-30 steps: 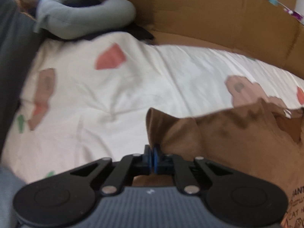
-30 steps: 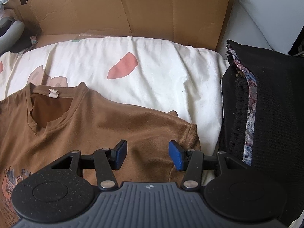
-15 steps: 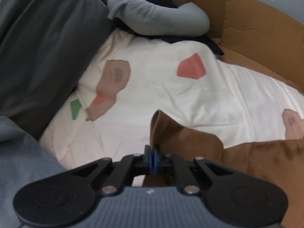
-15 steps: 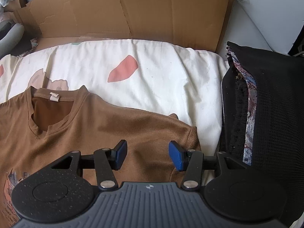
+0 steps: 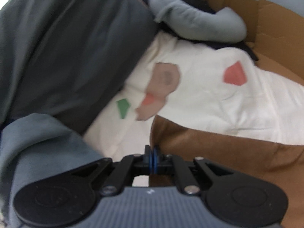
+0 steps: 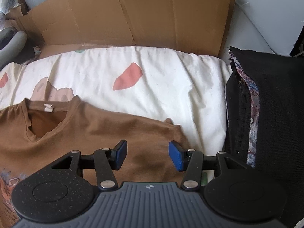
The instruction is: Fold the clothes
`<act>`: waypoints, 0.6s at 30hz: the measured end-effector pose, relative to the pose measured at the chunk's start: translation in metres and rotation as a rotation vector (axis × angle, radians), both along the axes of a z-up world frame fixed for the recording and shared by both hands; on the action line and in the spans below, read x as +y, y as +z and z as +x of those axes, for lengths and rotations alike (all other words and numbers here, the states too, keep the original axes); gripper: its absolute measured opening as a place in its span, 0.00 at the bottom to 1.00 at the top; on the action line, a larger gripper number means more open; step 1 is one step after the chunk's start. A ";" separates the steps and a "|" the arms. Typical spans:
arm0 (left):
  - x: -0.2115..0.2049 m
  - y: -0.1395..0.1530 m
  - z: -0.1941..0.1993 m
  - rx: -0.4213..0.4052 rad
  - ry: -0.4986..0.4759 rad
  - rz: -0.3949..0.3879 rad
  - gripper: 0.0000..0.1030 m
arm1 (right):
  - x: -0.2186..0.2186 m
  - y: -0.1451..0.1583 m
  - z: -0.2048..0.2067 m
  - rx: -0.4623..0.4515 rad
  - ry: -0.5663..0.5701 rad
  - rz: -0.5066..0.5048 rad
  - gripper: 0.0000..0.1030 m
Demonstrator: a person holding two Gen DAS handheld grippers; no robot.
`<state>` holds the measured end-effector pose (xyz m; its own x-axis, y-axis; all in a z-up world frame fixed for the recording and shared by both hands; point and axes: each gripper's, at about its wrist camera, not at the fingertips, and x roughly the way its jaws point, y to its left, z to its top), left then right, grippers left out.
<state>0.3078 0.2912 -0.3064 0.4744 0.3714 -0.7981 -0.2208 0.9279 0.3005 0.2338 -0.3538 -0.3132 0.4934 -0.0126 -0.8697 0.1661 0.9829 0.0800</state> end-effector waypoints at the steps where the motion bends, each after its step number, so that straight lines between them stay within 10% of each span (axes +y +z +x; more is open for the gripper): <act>1: 0.006 0.001 -0.001 0.001 0.016 0.010 0.02 | 0.001 0.001 0.001 -0.003 0.003 -0.001 0.54; 15: 0.053 -0.026 -0.005 0.143 0.074 0.025 0.12 | -0.011 -0.002 0.002 0.011 -0.044 -0.035 0.54; 18: 0.049 -0.021 -0.013 0.123 0.043 0.018 0.44 | -0.016 -0.003 0.003 0.008 -0.064 -0.028 0.54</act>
